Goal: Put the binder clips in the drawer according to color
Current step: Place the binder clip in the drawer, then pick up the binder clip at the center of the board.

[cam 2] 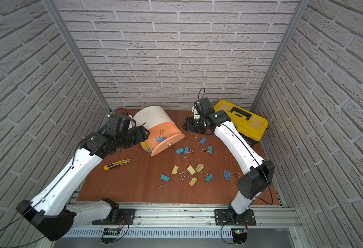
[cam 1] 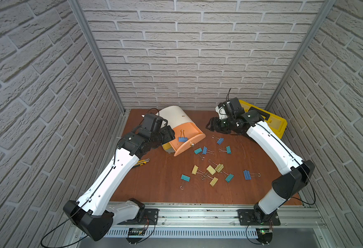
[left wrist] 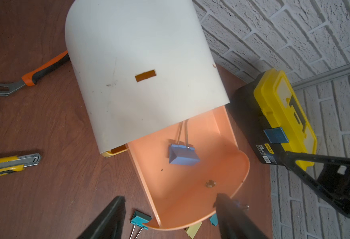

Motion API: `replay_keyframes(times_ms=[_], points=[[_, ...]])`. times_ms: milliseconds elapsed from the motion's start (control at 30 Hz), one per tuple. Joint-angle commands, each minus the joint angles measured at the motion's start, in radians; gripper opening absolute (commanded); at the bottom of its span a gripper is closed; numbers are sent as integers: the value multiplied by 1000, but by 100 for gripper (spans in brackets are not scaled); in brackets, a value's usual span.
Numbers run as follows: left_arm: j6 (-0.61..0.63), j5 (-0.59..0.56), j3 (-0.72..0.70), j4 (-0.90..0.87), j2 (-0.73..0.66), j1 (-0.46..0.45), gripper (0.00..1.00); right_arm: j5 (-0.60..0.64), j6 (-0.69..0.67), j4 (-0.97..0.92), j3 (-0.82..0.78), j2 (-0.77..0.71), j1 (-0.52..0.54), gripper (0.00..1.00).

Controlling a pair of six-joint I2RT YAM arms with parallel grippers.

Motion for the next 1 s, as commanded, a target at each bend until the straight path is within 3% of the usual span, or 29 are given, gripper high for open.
replay_keyframes(times_ms=[0,167,400,600,967], points=[[9,-24,-23,3,-21,-6,73,23,29,17,-104,-80,-55,60],[-30,-45,-120,20,-90,1,73,93,79,10,-326,-182,-143,63],[-110,-39,-316,60,-214,36,73,154,278,9,-618,-300,-274,66],[-136,-27,-419,71,-281,69,74,216,461,-17,-736,-374,-334,67],[-141,-10,-492,97,-318,108,75,179,726,-7,-870,-399,-415,72]])
